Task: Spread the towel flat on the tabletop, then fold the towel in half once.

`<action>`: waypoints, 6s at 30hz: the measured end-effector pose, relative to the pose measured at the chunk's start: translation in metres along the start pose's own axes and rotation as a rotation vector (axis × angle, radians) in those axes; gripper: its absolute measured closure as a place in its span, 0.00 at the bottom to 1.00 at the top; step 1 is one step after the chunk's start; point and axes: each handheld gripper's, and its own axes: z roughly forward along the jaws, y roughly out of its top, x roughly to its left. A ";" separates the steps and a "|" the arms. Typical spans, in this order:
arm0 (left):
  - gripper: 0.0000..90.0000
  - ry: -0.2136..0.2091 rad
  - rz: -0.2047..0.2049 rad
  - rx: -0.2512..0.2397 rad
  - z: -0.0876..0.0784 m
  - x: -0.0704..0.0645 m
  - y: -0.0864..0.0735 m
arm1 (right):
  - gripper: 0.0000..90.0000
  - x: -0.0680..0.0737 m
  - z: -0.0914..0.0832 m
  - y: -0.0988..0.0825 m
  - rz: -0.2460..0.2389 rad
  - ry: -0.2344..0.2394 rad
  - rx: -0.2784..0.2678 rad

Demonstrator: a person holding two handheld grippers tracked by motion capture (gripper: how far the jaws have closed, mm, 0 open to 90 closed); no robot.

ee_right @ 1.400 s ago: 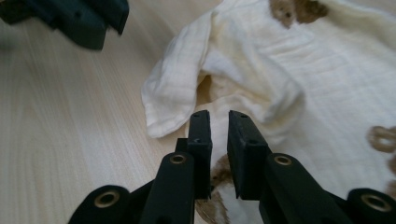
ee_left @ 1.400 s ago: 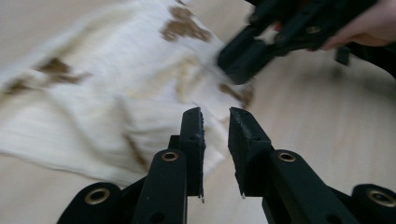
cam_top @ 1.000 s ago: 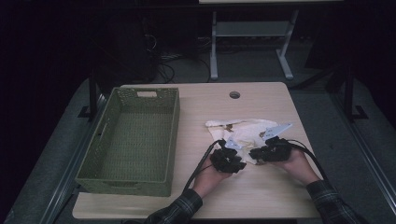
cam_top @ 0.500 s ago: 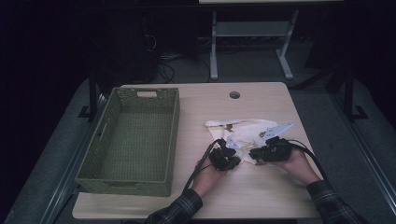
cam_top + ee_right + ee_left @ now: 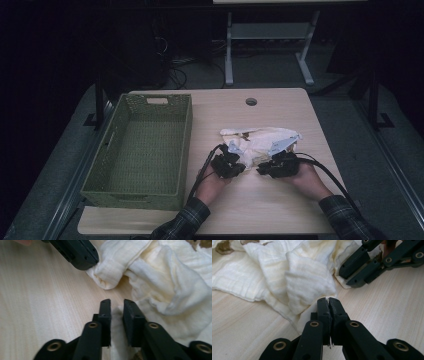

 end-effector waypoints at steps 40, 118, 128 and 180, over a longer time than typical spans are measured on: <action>0.98 0.069 -0.064 -0.102 -0.083 -0.046 -0.043 | 0.97 0.011 -0.136 -0.110 0.122 -0.081 -0.162; 0.78 0.385 -0.250 -0.050 0.021 0.114 0.035 | 0.64 -0.112 -0.069 -0.025 0.174 -0.240 -0.116; 0.78 0.368 -0.241 -0.039 0.026 0.117 0.031 | 0.69 -0.155 -0.059 -0.034 0.290 -0.298 -0.126; 0.97 0.257 -0.227 -0.201 -0.037 0.062 0.035 | 0.96 -0.104 -0.121 -0.034 0.212 -0.308 -0.239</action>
